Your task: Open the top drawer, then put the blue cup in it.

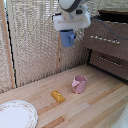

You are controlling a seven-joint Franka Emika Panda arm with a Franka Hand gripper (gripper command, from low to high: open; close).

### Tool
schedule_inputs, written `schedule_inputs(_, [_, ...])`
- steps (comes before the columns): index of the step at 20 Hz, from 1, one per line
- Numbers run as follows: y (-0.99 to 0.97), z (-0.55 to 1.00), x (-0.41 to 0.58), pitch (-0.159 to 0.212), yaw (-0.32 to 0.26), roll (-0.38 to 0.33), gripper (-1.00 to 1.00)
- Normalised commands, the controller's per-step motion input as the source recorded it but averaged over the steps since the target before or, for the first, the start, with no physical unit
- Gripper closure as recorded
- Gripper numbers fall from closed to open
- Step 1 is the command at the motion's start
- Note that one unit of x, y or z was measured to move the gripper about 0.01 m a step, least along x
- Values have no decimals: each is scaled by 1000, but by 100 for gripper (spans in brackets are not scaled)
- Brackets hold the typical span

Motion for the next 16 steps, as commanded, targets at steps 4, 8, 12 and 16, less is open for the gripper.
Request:
schedule_inputs(4, [0,824,0,0,-345,-1,100])
schedule_inputs(8, [0,837,11,3,-341,-5,100])
schedule_inputs(12, [-162,934,202,74,-292,-10,100])
schedule_inputs(16, [-425,999,289,49,-206,0,100])
